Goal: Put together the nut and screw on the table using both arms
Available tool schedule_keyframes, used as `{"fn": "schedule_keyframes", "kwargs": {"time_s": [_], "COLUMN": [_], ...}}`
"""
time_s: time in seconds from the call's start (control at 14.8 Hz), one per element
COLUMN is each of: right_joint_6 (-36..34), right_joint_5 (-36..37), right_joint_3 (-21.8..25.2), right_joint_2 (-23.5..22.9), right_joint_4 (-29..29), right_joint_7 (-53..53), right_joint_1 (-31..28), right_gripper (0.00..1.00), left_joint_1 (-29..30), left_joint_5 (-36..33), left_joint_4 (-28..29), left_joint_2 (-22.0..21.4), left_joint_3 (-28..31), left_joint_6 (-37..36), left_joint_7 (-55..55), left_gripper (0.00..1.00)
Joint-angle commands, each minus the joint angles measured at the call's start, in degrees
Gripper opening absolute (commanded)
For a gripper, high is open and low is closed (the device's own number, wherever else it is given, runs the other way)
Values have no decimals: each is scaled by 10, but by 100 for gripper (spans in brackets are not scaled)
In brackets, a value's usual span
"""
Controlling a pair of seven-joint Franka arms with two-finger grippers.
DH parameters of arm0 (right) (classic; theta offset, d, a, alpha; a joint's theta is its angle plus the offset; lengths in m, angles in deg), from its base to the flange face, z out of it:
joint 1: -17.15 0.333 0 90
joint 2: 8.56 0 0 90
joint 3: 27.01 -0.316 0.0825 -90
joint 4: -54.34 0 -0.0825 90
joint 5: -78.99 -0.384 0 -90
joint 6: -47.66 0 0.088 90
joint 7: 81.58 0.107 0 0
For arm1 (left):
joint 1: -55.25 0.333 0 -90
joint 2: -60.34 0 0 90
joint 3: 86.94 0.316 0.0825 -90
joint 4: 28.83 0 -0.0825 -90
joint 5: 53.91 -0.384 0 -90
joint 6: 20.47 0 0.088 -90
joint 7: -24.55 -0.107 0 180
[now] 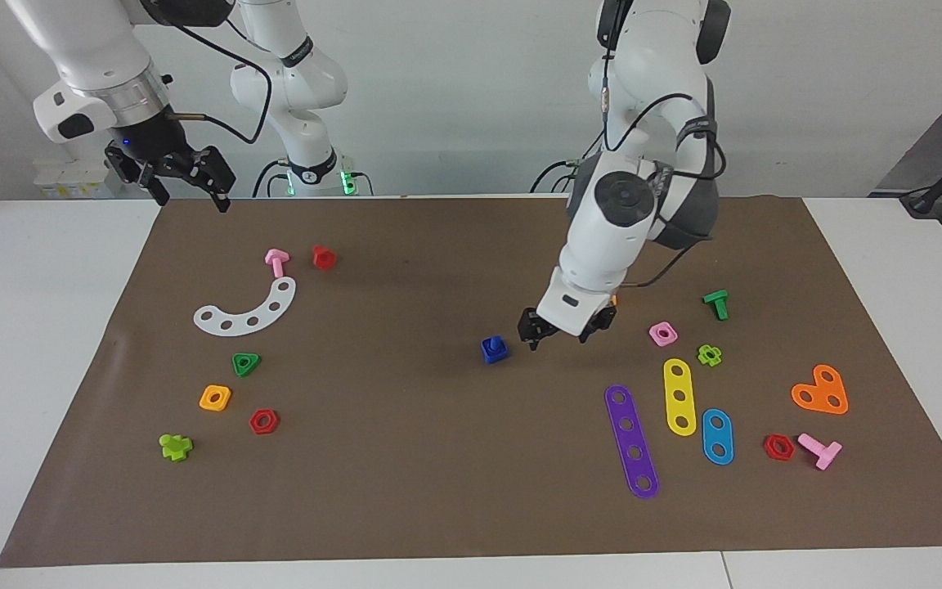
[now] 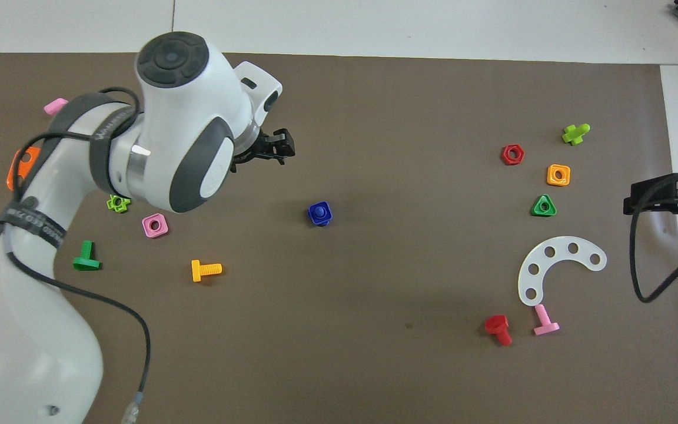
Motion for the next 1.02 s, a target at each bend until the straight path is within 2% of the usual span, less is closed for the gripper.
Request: {"fn": "schedule_keyframes", "kwargs": {"time_s": [0.0,0.34,0.61,0.95], "right_joint_6": [6,5,2,2], "right_joint_5": [0,-1,-1,-1], "right_joint_3": [2,1,0,0], "right_joint_2": [7,14,18,18], "right_joint_4": [-10,-5,-8,-8], "right_joint_7": [5,6,5,5], "right_joint_1": [2,4,8,8], "right_gripper": [100,100,100,100], "left_joint_1": [55,107,143,146], "left_joint_5": [3,-55,-55,-55], "left_joint_4": [15,23,40,39], "left_joint_2": [-59,-123,-183,-201], "left_joint_3": [-3,2,2,3], "left_joint_6": [-50,-111,-145,-158], "left_joint_7": [-73,-131,-189,-202], "left_gripper": [92,92,93,94]}}
